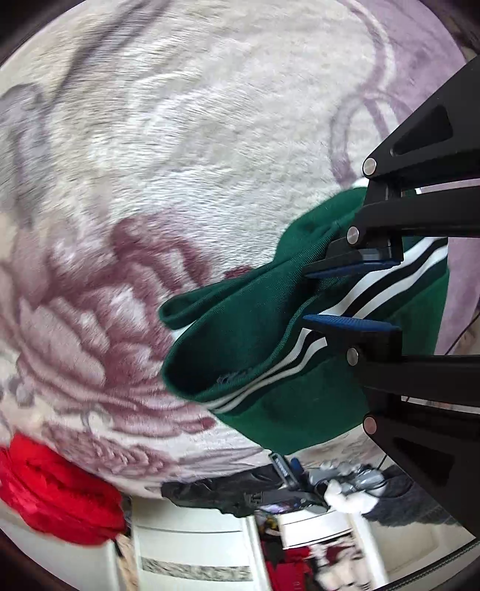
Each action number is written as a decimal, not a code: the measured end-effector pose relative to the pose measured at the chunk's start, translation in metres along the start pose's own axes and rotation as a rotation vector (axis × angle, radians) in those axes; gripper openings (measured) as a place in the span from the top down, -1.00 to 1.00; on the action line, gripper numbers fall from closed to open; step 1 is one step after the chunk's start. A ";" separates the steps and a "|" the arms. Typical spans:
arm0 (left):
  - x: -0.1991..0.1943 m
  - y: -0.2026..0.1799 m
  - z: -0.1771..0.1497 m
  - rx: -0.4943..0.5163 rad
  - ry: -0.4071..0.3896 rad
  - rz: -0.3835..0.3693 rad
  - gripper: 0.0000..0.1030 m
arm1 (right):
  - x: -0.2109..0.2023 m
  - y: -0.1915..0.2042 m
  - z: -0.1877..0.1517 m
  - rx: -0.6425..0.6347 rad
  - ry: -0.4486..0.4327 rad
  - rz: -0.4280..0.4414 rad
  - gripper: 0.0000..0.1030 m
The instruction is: Fold large clothes
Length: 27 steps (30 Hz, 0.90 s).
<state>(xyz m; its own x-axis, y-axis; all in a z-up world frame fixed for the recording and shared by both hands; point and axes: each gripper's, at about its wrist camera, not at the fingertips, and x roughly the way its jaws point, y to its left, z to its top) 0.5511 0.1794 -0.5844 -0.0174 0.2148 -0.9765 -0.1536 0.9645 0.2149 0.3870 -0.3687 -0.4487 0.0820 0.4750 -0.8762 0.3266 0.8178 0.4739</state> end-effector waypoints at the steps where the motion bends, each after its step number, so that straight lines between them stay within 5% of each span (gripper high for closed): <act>1: -0.014 0.012 -0.007 -0.044 -0.037 -0.033 -1.00 | -0.005 0.000 0.000 -0.027 -0.015 -0.017 0.18; 3: -0.034 0.030 -0.023 -0.106 -0.089 -0.144 -1.00 | -0.014 0.006 -0.003 -0.109 -0.051 -0.041 -0.47; 7: -0.052 0.052 -0.076 -0.195 -0.124 -0.385 -1.00 | 0.000 0.013 0.002 -0.221 0.002 -0.053 -0.60; 14: 0.000 0.029 -0.158 -0.203 0.078 -0.642 -1.00 | 0.068 0.012 0.012 -0.376 0.186 -0.014 -0.70; 16: 0.001 0.026 -0.169 -0.207 0.079 -0.726 -1.00 | 0.077 0.005 0.015 -0.389 0.201 -0.007 -0.83; 23: 0.011 0.008 -0.161 -0.124 0.061 -0.929 -1.00 | 0.109 -0.038 0.040 -0.281 0.347 0.203 -1.00; 27: 0.010 -0.011 -0.150 -0.054 0.047 -0.966 -1.00 | 0.124 -0.045 0.052 -0.296 0.433 0.293 -1.00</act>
<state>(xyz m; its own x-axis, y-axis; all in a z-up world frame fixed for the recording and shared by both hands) 0.4040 0.1483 -0.5994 0.1007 -0.6744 -0.7315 -0.1680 0.7132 -0.6806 0.4314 -0.3637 -0.5839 -0.2827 0.7328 -0.6189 0.0669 0.6587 0.7494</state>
